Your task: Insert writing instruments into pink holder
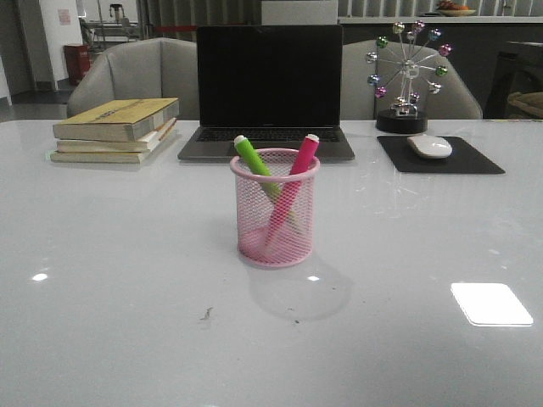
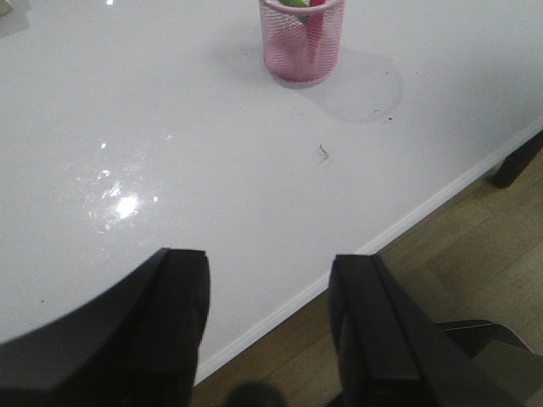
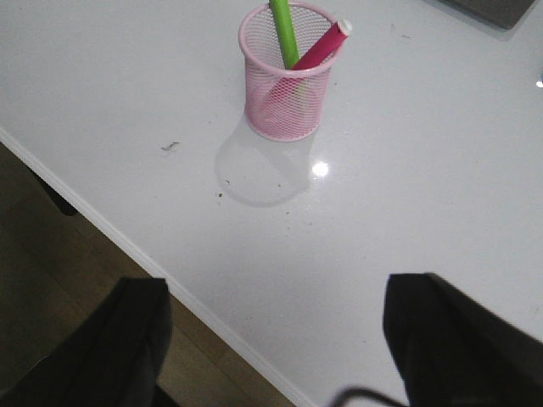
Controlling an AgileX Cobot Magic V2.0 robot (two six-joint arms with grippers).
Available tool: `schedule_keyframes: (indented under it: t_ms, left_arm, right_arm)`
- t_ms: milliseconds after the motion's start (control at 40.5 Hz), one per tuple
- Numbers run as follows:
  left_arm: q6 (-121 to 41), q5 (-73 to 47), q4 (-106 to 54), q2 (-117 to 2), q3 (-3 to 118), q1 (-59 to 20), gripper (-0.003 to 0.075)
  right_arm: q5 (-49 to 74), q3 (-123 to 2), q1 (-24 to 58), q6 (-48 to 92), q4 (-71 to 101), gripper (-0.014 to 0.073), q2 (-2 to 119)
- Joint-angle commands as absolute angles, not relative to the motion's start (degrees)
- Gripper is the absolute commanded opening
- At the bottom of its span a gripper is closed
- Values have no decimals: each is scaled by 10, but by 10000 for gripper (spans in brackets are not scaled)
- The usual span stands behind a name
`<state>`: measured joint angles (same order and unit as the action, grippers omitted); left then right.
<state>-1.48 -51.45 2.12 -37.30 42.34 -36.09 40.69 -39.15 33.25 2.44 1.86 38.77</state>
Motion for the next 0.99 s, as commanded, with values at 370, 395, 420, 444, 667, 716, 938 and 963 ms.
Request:
schedule_keyframes:
  t_ms: [370,395,420,444,667,716,938,963]
  left_arm:
    - [0,-467,30,-372,424,-360,137]
    - [0,-467,30,-372,422,-360,119]
    - [0,-467,30,-372,422,-360,106]
    - [0,-468,30,-372,422,-360,94]
    - [0,-468,30,-372,422,-360,91]
    - [0,-468,30,-372,422,-360,91]
    - [0,-468,30,-372,422,-360,91]
    - [0,-468,30,-372,422,-360,91]
  right_arm:
    - [372,-407,331,30,10,613,386]
    - [372,-407,331,30,10,613,386]
    - [372,-407,331,30,10,613,386]
    - [372,-407,331,30,10,613,386]
    - [372,-407,331,30,10,551,386]
    - [372,-407,331,30,10,468,386]
    - [372,-407,331,30,10,141,386]
    - [372,-407,331,30,10,120,386]
